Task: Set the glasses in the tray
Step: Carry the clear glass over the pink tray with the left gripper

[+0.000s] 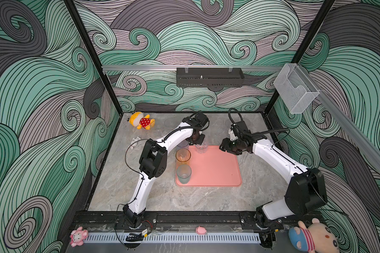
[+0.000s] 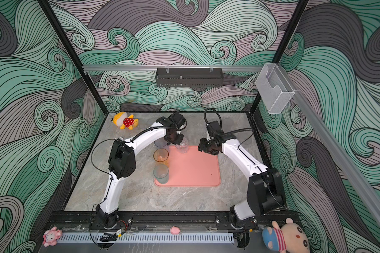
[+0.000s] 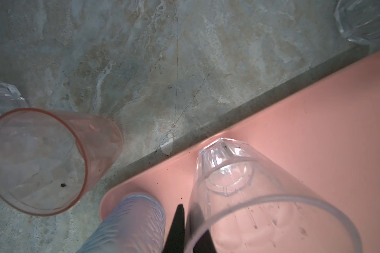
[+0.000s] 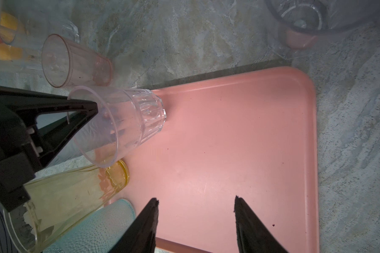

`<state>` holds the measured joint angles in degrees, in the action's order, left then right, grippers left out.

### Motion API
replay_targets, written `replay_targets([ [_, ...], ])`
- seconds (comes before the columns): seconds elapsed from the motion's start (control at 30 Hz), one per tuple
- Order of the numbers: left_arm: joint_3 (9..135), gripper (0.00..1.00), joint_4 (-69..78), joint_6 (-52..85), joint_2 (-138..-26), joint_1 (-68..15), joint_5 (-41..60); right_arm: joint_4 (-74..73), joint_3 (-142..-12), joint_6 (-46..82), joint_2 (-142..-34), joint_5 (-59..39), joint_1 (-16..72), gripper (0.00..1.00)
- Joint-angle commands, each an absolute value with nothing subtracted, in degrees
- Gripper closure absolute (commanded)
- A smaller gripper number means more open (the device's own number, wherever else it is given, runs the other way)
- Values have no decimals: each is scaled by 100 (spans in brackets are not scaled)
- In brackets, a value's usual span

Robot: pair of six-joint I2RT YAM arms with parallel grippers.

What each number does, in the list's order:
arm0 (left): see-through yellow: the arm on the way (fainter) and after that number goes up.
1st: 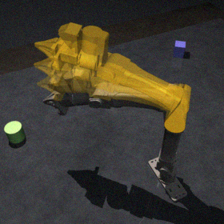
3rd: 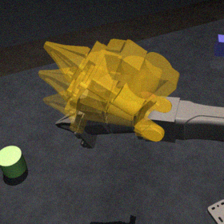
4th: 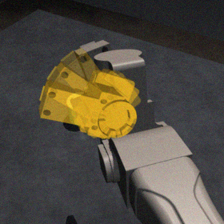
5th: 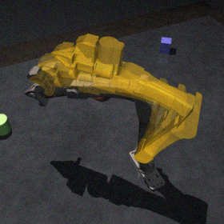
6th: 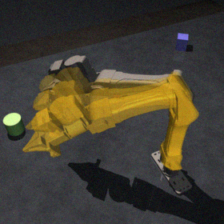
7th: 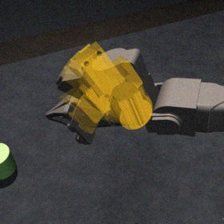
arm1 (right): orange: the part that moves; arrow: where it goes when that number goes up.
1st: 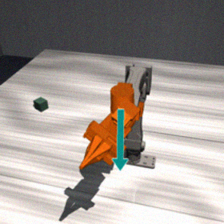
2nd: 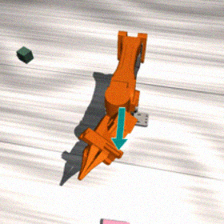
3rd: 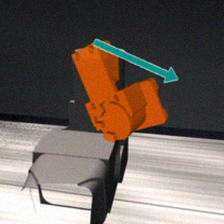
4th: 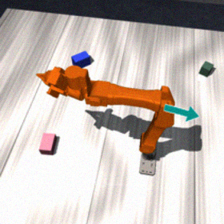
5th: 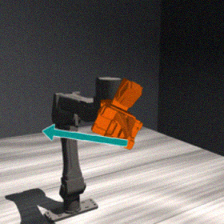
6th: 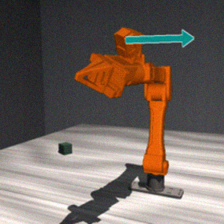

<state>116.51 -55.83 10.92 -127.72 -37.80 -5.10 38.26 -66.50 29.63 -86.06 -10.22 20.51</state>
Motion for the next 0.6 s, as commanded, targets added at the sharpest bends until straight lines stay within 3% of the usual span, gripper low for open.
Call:
replay_targets([
  [0.0,11909,98,-5817,1070,-12845,-3846,-431,3757,-6597,2943,-8692,-1083,2105,44],
  [0.37,12091,87,-5830,976,-12784,-3929,-227,3741,-6820,2881,-8985,-1180,2268,45],
  [0.57,12120,88,-5856,952,-12867,-3944,-26,3673,-6923,2942,-9100,-1260,2268,47],
])
